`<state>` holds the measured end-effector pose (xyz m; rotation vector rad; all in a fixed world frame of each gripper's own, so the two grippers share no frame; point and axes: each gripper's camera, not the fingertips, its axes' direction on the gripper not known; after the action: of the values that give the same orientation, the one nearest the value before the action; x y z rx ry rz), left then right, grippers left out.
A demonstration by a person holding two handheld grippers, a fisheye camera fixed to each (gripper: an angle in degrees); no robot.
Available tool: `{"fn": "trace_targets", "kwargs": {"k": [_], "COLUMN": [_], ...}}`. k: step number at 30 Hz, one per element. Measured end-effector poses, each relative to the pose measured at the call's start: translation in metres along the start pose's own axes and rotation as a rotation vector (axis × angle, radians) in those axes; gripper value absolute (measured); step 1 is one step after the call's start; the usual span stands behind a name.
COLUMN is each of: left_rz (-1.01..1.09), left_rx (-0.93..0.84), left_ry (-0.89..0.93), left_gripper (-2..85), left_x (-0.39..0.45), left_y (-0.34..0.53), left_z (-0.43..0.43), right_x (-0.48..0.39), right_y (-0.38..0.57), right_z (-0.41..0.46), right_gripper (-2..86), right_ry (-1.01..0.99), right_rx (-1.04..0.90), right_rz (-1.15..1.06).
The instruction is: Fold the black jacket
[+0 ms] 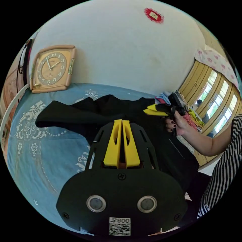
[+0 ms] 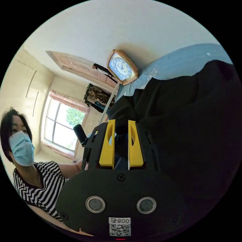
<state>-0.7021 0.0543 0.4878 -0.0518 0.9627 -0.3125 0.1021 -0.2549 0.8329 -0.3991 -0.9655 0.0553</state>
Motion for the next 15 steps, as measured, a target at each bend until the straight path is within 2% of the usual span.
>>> {"fn": "trace_targets", "kwargs": {"k": [6, 15], "left_rz": [-0.047, -0.069], "left_rx": [0.065, 0.143], "left_ry": [0.0, -0.021], "left_gripper": [0.1, 0.1], "left_x": [0.032, 0.068], "left_y": [0.024, 0.046], "left_z": [0.001, -0.013], "right_x": [0.043, 0.073], "right_y": [0.001, -0.018], "right_z": [-0.007, -0.011], "right_gripper": [9.5, 10.2], "right_ry": [-0.071, -0.332], "right_rx": [-0.076, -0.159], "right_rz": [0.15, 0.287]}}
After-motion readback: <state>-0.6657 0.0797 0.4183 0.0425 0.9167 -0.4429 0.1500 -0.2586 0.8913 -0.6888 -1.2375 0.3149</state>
